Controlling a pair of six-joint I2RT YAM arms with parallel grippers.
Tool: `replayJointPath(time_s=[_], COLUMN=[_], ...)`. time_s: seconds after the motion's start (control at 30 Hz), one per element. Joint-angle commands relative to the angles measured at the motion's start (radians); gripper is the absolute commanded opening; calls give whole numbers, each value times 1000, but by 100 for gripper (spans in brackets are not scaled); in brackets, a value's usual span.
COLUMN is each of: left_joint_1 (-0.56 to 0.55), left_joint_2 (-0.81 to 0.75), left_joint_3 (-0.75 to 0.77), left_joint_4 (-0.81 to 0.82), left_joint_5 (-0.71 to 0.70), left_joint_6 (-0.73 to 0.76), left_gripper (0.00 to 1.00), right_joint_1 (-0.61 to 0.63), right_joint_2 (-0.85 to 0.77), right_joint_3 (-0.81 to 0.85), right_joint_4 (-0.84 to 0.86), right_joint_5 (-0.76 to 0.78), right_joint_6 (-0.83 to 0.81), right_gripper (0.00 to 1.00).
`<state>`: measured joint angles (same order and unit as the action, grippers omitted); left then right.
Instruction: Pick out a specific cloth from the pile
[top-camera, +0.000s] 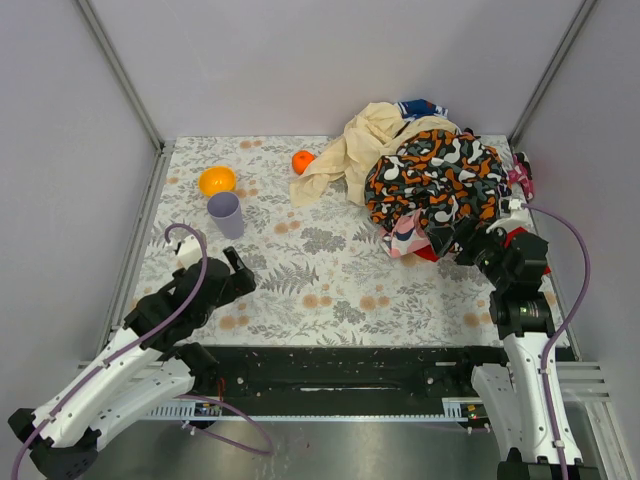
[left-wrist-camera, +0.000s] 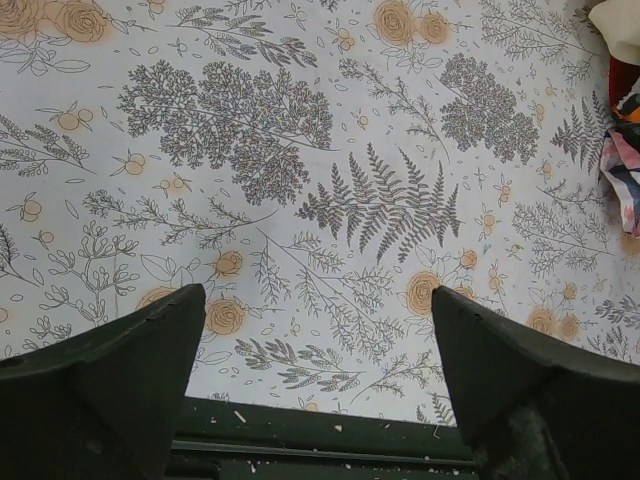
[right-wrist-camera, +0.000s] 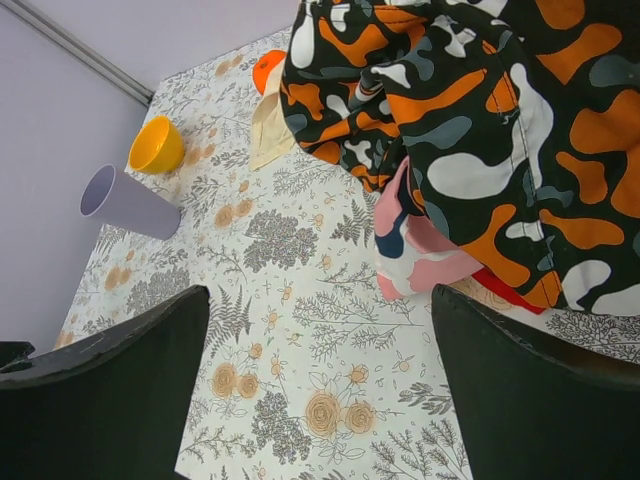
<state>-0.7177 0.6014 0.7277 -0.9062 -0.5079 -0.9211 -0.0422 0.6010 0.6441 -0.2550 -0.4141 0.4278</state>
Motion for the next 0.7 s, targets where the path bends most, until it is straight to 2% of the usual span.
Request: replayJointPath(time_s=[0.0,0.4,0.67], left_joint_1=[3,3,4], left_joint_2=[-14,-5,34], left_joint_3=[-2,-17,-53], left_joint_4=[13,41,153], left_joint_5=[-1,2,42], left_joint_6=[-1,4,37], left_gripper=[99,99,99], right_joint_1=[-1,-1,25], right_joint_2=[-23,-20,106], right_joint_3=[-9,-6,155], right_joint_4=[65,79,-30], right_joint_5=[-46,-126,-98], right_joint_6=[12,-23,-81], right_gripper=[100,100,100])
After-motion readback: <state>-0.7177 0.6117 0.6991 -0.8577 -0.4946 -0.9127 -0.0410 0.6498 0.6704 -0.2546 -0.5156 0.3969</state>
